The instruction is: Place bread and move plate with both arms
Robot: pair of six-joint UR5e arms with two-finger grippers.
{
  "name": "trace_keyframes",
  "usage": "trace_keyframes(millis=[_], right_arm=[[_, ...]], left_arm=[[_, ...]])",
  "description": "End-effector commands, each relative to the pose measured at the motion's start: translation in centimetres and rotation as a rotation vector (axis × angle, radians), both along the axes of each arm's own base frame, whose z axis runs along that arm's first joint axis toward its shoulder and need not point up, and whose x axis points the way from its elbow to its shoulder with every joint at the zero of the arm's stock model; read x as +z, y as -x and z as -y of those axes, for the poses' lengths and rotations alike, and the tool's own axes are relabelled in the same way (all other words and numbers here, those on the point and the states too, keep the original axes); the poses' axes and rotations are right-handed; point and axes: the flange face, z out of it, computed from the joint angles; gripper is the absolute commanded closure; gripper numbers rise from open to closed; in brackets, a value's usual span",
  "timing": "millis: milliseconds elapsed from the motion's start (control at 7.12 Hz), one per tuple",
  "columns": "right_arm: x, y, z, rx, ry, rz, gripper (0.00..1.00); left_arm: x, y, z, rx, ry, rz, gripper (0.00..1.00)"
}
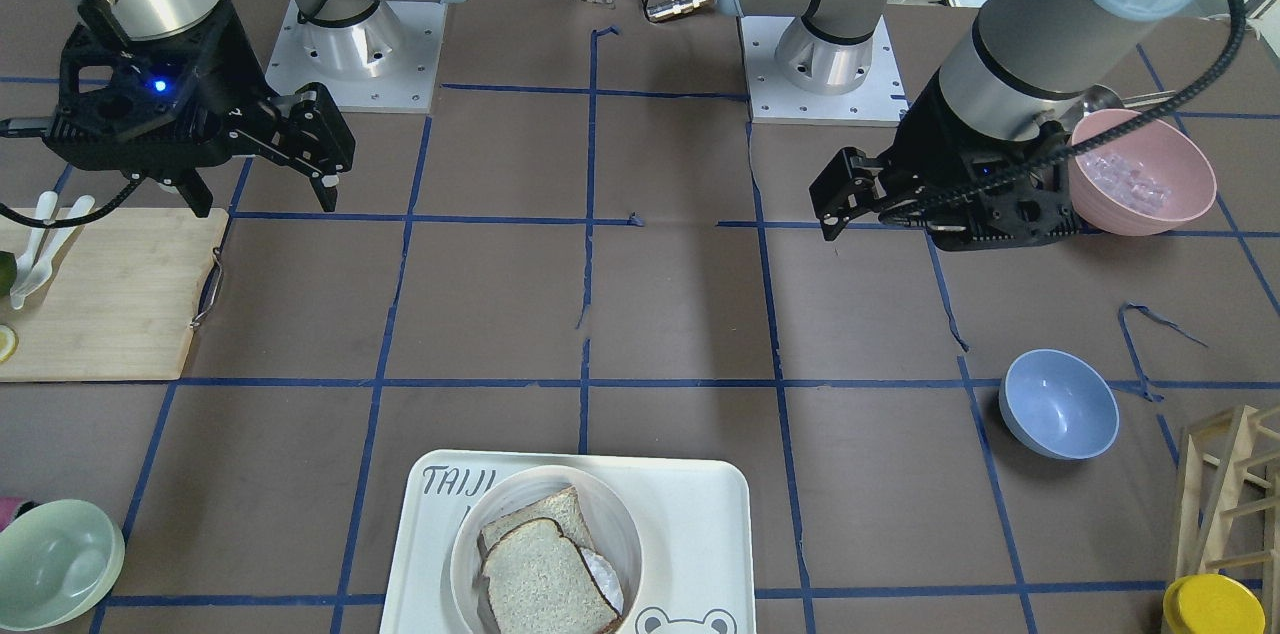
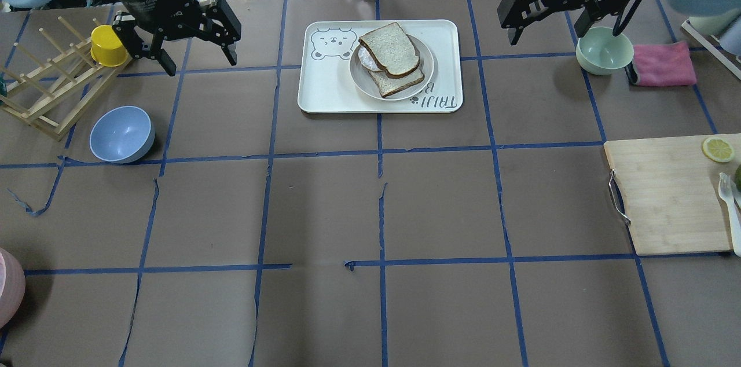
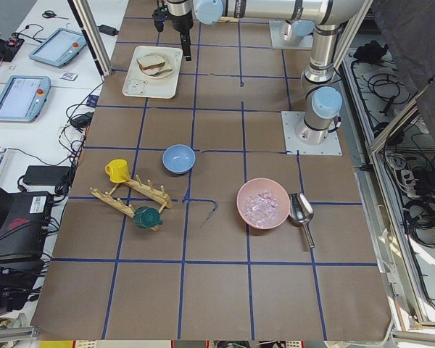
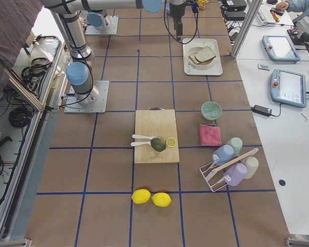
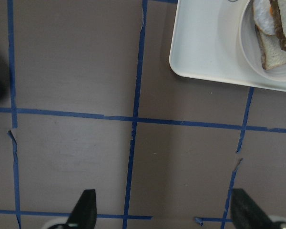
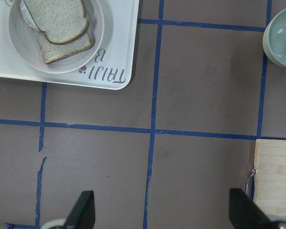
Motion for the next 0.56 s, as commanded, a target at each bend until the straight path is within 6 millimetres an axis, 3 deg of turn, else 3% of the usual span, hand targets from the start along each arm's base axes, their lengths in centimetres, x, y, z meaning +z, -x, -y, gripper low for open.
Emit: trace_keyframes(millis=[0, 421], right_arm=[[-0.13, -0.09, -0.04, 0.002, -0.003, 0.005, 0.00], [-0.21, -0.15, -0.05, 0.002, -0.005, 0.011, 0.00]], left_arm=[[-0.81, -0.06, -3.34, -0.007, 0.008, 0.015, 0.00], [-0.48, -0.45, -3.97, -0.001, 0.008, 0.018, 0.00]])
